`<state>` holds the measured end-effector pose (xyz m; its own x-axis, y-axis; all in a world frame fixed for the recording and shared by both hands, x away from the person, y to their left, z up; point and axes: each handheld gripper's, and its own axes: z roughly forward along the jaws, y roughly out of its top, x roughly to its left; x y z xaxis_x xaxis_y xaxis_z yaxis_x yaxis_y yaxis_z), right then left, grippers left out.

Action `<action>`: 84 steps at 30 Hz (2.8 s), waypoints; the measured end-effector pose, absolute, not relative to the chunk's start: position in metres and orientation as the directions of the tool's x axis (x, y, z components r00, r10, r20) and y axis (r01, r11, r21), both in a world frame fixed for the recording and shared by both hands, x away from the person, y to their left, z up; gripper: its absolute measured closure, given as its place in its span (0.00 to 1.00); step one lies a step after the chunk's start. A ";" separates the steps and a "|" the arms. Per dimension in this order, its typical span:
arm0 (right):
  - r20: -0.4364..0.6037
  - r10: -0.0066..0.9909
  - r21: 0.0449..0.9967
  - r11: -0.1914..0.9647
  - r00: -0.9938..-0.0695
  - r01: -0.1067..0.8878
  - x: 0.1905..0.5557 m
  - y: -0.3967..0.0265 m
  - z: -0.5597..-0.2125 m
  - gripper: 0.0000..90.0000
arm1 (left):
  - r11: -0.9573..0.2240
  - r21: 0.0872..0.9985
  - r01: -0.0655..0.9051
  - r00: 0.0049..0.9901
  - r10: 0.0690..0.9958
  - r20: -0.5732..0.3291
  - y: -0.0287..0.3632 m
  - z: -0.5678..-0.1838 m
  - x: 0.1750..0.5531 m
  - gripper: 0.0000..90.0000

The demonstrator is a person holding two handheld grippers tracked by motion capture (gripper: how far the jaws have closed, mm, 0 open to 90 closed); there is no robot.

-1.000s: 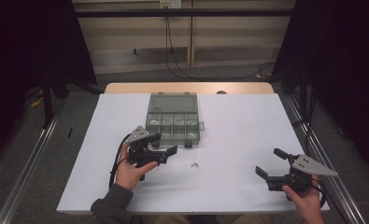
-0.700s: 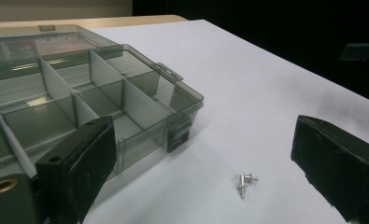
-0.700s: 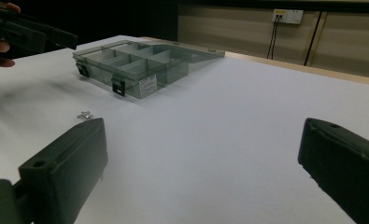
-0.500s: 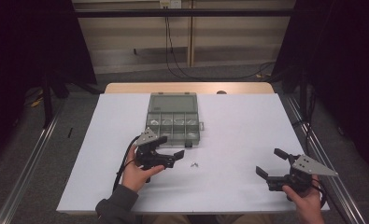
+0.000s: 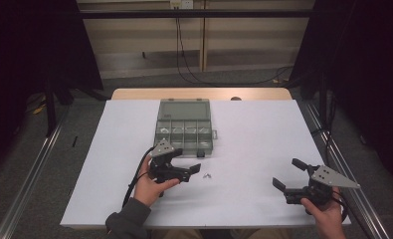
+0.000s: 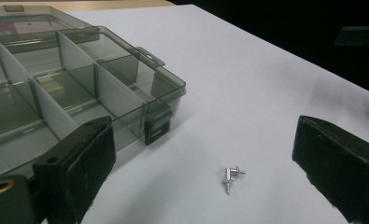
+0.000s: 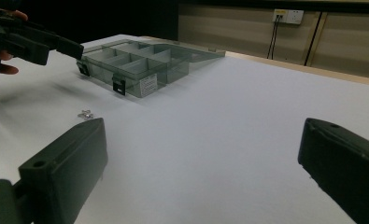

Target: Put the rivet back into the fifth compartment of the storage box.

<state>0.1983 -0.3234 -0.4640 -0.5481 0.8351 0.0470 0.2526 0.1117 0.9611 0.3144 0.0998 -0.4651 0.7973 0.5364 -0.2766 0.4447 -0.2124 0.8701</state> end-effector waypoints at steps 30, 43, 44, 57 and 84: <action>0.046 0.835 0.961 0.113 -0.549 0.253 0.198 -0.323 -0.464 0.01 | -0.284 0.853 0.439 0.816 0.522 -0.246 0.078 -0.471 0.309 0.14; 0.037 0.835 0.960 0.122 -0.548 0.251 0.198 -0.323 -0.464 0.01 | -0.371 0.812 0.451 0.833 0.501 -0.234 0.069 -0.480 0.310 0.59; 0.037 0.835 0.960 0.123 -0.549 0.252 0.198 -0.323 -0.464 0.01 | -0.391 0.807 0.442 0.839 0.499 -0.218 0.067 -0.481 0.310 0.61; 0.034 0.837 0.959 0.126 -0.547 0.253 0.197 -0.323 -0.464 0.01 | -0.442 0.765 0.468 0.841 0.488 -0.233 0.059 -0.488 0.310 0.79; 0.029 0.838 0.959 0.129 -0.545 0.251 0.196 -0.325 -0.464 0.01 | -0.477 0.731 0.488 0.839 0.487 -0.243 0.059 -0.488 0.311 0.92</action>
<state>0.1960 -0.3251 -0.4637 -0.5451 0.8379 0.0294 0.2508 0.1295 0.9593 0.3108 0.0590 -0.4882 0.8390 0.4868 -0.2429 0.4882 -0.4766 0.7311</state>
